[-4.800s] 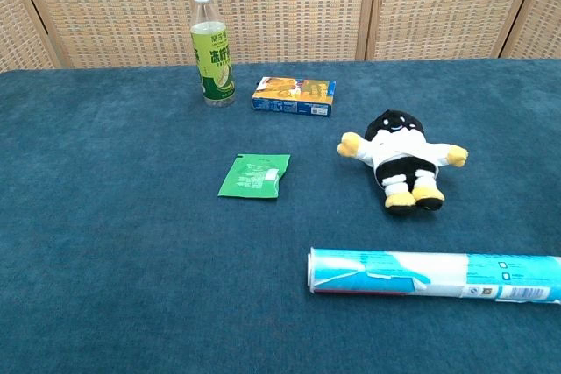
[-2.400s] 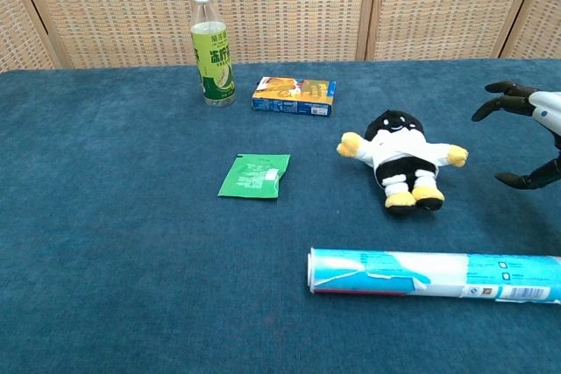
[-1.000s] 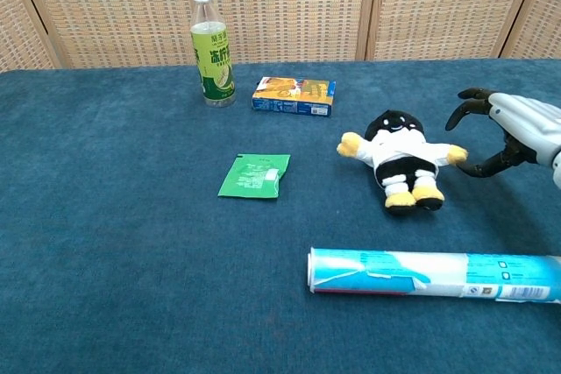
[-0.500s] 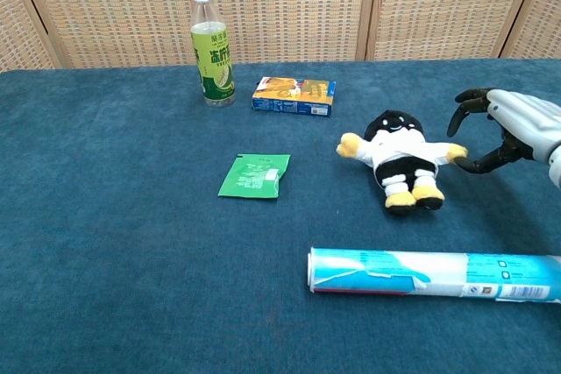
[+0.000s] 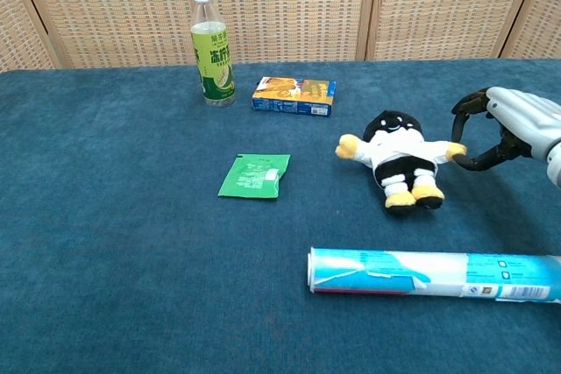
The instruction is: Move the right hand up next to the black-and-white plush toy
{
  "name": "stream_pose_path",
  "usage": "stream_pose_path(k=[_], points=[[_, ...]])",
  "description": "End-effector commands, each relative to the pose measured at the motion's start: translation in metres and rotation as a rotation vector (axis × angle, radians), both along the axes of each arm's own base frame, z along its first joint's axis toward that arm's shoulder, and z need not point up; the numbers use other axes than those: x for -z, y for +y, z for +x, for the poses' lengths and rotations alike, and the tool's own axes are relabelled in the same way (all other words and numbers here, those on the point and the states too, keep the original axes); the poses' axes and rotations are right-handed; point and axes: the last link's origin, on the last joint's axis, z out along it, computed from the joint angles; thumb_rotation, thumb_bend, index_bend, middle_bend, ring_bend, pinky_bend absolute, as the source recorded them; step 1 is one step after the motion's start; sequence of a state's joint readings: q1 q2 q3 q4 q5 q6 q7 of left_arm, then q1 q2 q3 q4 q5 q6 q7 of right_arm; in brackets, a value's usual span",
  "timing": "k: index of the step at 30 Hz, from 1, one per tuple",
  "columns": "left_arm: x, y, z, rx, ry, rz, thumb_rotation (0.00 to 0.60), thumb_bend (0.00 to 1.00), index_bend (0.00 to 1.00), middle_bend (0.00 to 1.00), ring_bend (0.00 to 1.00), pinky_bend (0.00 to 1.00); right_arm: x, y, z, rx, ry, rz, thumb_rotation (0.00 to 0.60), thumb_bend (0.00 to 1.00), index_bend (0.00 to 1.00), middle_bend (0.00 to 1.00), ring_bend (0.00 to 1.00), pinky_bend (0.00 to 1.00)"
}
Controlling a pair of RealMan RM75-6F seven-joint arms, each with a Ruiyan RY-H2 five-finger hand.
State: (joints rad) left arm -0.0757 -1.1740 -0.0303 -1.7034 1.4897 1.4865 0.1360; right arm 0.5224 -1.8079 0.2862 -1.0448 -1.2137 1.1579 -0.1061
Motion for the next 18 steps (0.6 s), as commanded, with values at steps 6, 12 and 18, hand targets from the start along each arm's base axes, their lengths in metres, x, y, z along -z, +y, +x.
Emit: stream_pose_path(k=[6,12,18], points=[[-0.0007,0.0004,-0.0004,-0.002,-0.004,0.001,0.600,0.03,0.00,0.00,0.00,0.00,0.0029,0.0004,0.0023,-0.001,0.000,0.012,0.600,0.50,0.57,0.31,0.12,0.26],[-0.0012,0.0010,-0.0010,-0.003,-0.006,0.001,0.600,0.03,0.00,0.00,0.00,0.00,0.0046,0.0010,0.0029,0.001,0.000,0.018,0.600,0.52,0.57,0.31,0.12,0.25],[-0.0011,0.0009,-0.0008,-0.003,-0.006,0.000,0.600,0.03,0.00,0.00,0.00,0.00,0.0048,0.0010,0.0037,0.001,-0.003,0.023,0.600,0.52,0.57,0.31,0.12,0.25]])
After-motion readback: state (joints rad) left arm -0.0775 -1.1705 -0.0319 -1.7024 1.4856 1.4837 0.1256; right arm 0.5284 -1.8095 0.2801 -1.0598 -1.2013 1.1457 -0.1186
